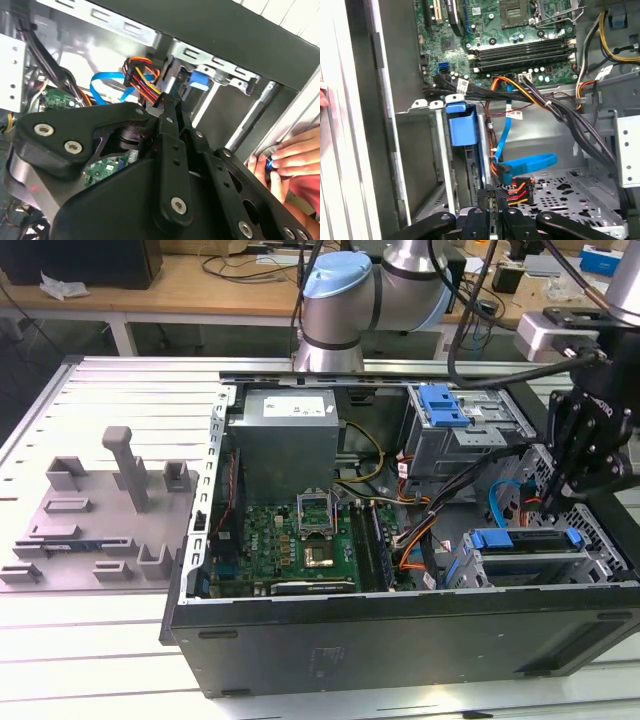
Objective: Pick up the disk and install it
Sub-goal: 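Insert the first disk wire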
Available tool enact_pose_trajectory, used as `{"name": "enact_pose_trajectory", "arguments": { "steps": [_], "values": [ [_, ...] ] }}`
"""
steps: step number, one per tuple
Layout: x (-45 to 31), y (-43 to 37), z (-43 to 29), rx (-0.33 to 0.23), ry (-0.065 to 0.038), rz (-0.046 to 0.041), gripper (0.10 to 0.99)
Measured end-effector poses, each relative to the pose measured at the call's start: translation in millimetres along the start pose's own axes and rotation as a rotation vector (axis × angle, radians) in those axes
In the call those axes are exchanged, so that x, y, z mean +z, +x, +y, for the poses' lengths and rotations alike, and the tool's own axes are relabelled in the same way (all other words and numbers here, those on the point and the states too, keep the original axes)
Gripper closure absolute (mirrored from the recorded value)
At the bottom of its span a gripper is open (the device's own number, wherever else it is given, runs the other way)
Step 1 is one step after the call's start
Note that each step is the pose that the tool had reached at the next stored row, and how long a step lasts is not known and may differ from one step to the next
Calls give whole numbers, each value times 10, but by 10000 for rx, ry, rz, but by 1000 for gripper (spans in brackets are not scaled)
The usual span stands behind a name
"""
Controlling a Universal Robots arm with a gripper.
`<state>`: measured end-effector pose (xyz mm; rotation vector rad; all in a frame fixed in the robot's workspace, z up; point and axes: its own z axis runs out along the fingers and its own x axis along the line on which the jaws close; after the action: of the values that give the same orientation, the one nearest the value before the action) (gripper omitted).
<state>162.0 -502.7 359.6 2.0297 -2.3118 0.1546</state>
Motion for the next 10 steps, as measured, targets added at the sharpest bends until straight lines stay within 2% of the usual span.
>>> {"name": "enact_pose_trajectory", "arguments": {
  "steps": [2, 3, 5, 10],
  "values": [
    [2, 4, 0, -72, -123, 15, 918],
    [4, 5, -3, -159, -244, 30, 918],
    [6, 9, -5, -271, -350, 44, 918],
    [12, 34, -8, -430, -353, 44, 918]
  ]
}}
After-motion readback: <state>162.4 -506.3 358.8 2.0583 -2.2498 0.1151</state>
